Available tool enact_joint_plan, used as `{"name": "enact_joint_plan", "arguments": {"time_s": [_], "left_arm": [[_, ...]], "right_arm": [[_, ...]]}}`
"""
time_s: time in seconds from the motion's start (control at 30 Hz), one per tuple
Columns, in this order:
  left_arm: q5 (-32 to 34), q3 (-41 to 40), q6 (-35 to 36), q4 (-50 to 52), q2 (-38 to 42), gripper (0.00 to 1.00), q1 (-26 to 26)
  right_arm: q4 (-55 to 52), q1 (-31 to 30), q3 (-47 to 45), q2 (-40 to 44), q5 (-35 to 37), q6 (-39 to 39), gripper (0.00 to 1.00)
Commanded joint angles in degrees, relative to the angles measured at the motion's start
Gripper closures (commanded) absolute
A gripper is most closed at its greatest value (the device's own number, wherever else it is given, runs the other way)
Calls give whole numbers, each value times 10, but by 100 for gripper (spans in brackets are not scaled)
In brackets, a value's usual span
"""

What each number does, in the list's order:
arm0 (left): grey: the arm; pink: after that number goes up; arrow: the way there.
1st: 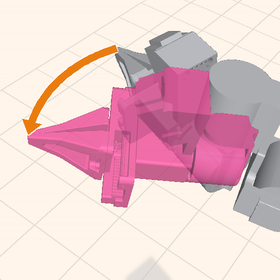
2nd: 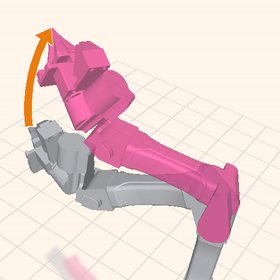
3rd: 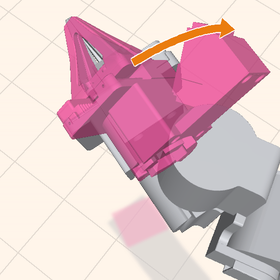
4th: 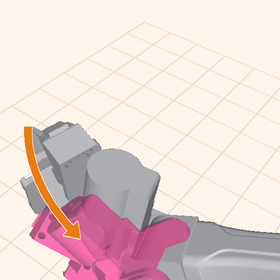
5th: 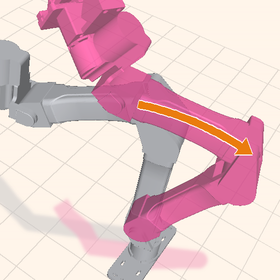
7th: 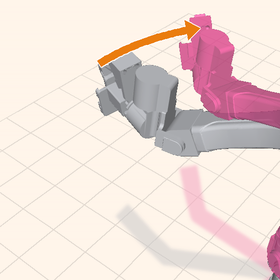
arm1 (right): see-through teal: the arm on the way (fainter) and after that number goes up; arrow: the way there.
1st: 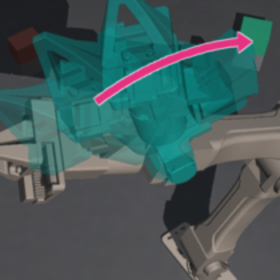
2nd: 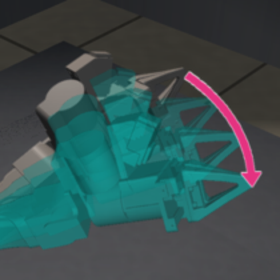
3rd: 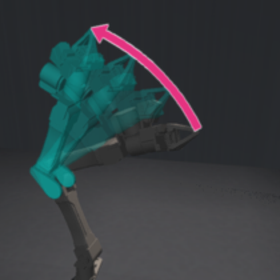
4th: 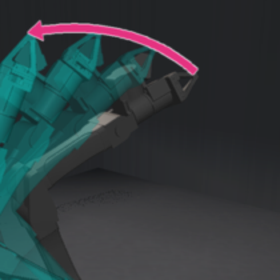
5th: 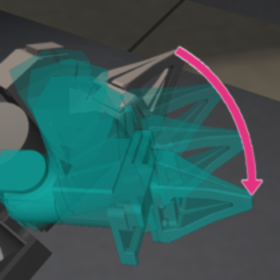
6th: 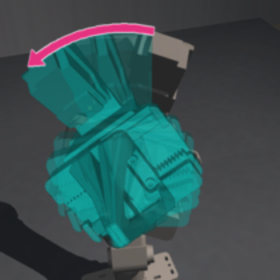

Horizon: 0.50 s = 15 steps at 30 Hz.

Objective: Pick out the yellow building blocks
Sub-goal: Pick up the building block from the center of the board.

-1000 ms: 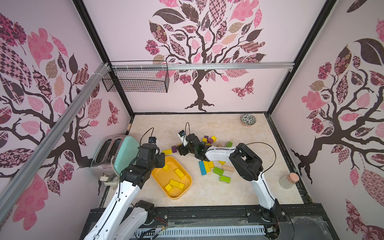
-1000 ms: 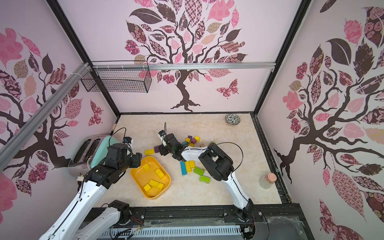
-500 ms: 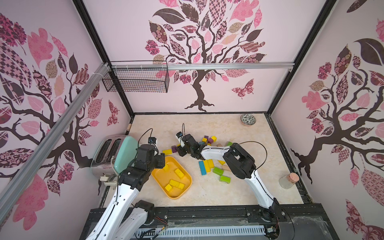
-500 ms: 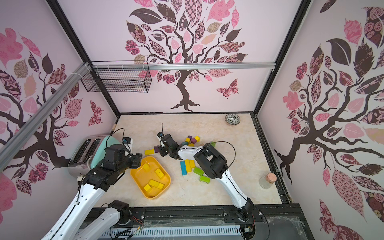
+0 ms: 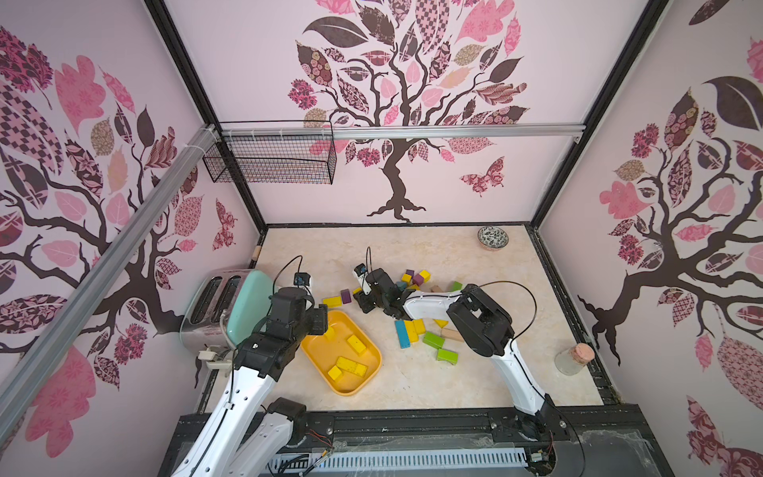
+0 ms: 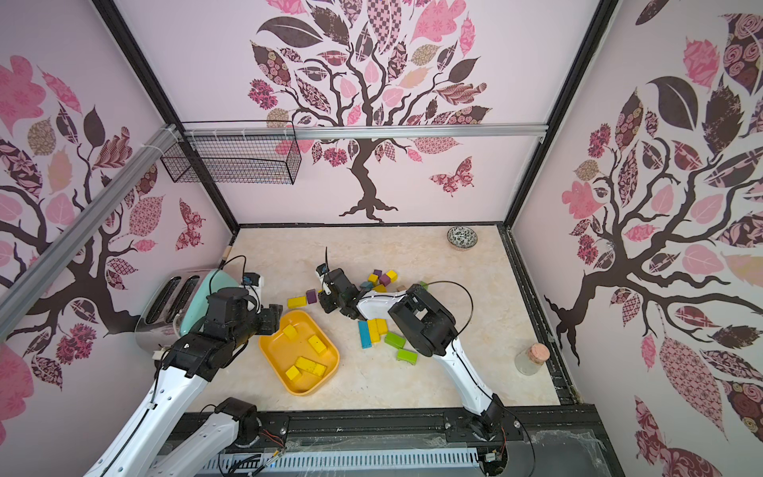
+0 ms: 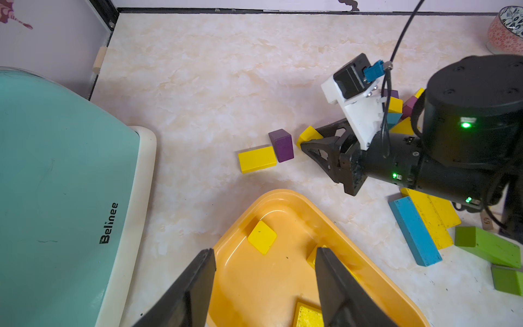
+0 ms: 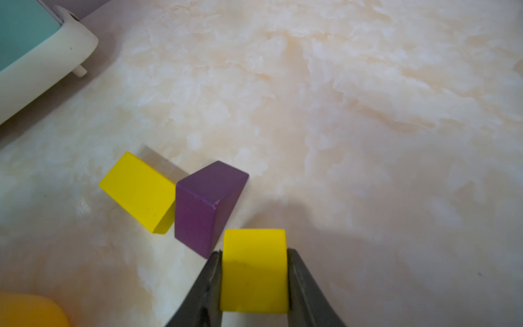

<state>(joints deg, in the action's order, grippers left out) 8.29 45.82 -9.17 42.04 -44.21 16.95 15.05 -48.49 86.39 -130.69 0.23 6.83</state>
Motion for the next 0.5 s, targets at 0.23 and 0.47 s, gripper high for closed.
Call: {"name": "enact_joint_plan", "arguments": {"time_s": [0.23,0.47], "left_arm": [[-12,6,-2,-3,18,37,1],[-21,10,-4,0,-11,37,39]], "right_arm": [[103,3,-154,175,-13,16,69],[104,2,-264,310,-27,12,69]]}}
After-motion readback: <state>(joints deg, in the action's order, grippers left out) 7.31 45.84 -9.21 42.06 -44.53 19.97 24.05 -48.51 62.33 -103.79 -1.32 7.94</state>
